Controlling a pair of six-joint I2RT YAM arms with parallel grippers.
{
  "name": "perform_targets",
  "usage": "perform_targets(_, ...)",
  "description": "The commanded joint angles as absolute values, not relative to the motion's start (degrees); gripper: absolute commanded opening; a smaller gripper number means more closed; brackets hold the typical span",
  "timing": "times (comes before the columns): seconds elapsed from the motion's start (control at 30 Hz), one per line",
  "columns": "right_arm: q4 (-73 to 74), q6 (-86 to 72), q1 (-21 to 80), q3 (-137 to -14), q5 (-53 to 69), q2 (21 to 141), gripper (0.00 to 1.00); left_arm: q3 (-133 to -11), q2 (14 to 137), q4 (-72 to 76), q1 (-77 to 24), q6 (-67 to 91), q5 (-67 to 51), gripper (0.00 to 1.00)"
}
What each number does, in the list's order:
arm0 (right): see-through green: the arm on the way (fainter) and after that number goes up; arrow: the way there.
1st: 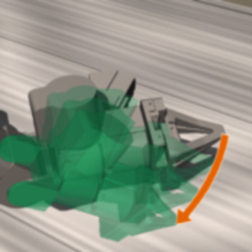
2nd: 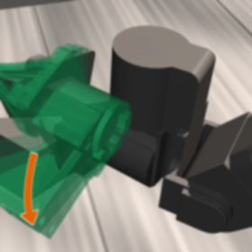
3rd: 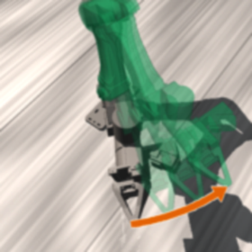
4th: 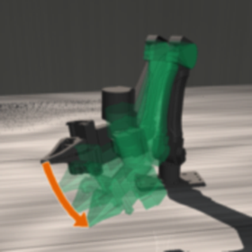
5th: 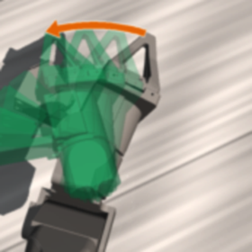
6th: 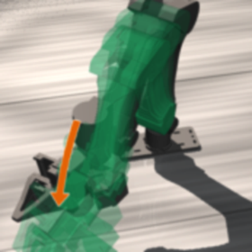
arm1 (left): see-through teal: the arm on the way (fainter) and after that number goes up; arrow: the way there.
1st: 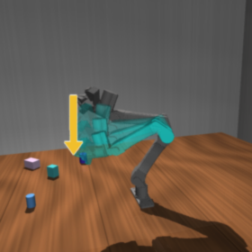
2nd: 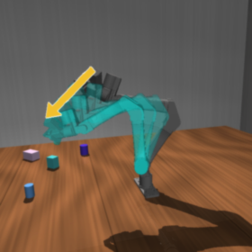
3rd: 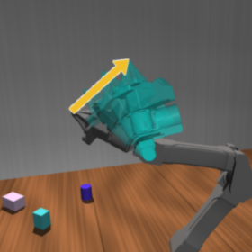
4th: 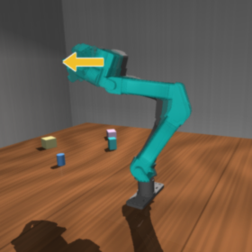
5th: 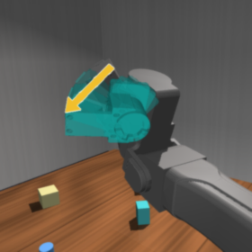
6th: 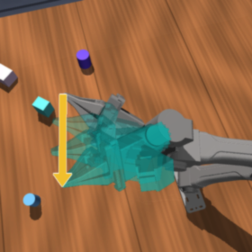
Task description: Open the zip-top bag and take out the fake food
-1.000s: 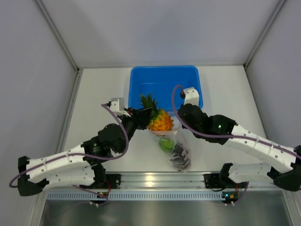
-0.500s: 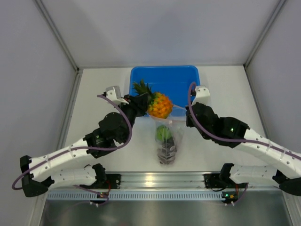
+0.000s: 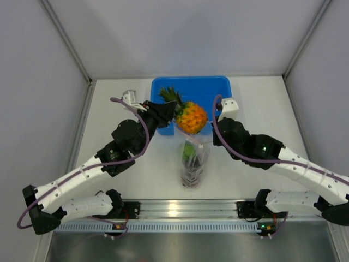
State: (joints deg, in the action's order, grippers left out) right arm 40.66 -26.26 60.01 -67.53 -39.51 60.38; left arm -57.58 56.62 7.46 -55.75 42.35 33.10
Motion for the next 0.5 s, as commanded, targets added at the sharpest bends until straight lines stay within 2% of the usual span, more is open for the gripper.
perform_targets(0.0,35.1,-24.4,59.3,-70.5,-37.9,62.1,0.0,-61.4,56.4,12.1,-55.5,48.4,26.1,0.0)
perform_targets(0.17,32.3,-24.5,59.2,-70.2,-35.7,62.5,0.0,-59.6,54.8,14.3,-55.3,51.4,27.1,0.0)
perform_targets(0.47,41.6,-26.9,58.9,-68.9,-43.6,58.5,0.0,-59.2,51.8,13.4,-54.1,41.9,43.3,0.0)
